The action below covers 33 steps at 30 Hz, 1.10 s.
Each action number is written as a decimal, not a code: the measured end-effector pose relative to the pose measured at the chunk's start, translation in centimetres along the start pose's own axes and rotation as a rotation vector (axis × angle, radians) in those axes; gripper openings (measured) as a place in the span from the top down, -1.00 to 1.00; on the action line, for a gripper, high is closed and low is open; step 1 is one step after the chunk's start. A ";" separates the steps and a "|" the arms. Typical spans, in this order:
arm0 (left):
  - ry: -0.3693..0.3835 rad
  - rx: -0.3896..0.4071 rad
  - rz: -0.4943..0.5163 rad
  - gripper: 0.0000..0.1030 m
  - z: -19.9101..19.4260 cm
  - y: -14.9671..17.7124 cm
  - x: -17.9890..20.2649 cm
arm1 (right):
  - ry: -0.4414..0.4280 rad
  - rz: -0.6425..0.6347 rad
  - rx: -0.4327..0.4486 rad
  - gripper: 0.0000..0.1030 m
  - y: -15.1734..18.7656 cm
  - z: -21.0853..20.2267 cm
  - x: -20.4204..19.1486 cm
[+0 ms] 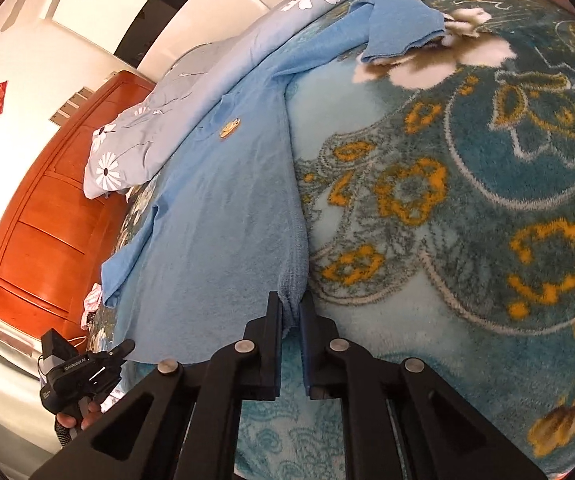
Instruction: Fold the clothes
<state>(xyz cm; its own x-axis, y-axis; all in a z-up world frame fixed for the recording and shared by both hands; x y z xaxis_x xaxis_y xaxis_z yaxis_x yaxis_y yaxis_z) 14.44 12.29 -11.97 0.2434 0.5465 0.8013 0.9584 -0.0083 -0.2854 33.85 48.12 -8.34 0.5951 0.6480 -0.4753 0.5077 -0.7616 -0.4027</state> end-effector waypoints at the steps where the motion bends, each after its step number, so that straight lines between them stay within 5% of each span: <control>1: 0.002 0.013 0.006 0.82 -0.4 -0.4 0.0 | 0.001 -0.002 0.003 0.72 -0.1 -0.2 0.1; 4: -0.025 0.119 -0.006 0.39 -2.5 -3.2 -0.9 | 0.042 -0.005 0.065 0.18 -1.0 -1.3 0.5; 6: -0.049 0.203 -0.045 0.13 -4.0 -5.9 -2.3 | 0.064 -0.013 0.101 0.12 -1.6 -1.9 0.5; 11: -0.091 0.341 -0.205 0.02 -6.4 -13.4 -6.8 | 0.103 -0.027 0.122 0.11 -2.5 -1.8 0.2; 17: -0.129 0.450 -0.335 0.13 -8.4 -19.9 -10.1 | 0.125 -0.028 0.078 0.11 -2.8 -0.4 0.2; 19: -0.158 0.468 -0.332 0.80 -8.6 -21.2 -9.7 | 0.120 -0.025 0.080 0.11 -2.9 -0.3 0.2; 20: -0.183 0.471 -0.272 0.93 -7.9 -21.8 -7.7 | 0.117 -0.026 0.079 0.11 -2.9 -0.3 0.2; 31: -0.454 0.492 0.400 0.94 -1.1 -28.4 15.3 | 0.050 -0.037 0.076 0.11 -3.2 -0.5 0.7; 33: -0.457 0.458 0.545 0.94 2.4 -28.1 20.5 | 0.052 -0.046 0.085 0.11 -3.3 -0.7 0.8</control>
Point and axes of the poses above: each gripper's, at about its wrist camera, not at the fingertips, and z roughly the way its jaws point, x to its right, y to its underside, the point moved 6 cm from there along z, roughly the way its jaws point, and after that the axes turned 13 degrees about y, right-handed, at the moved point
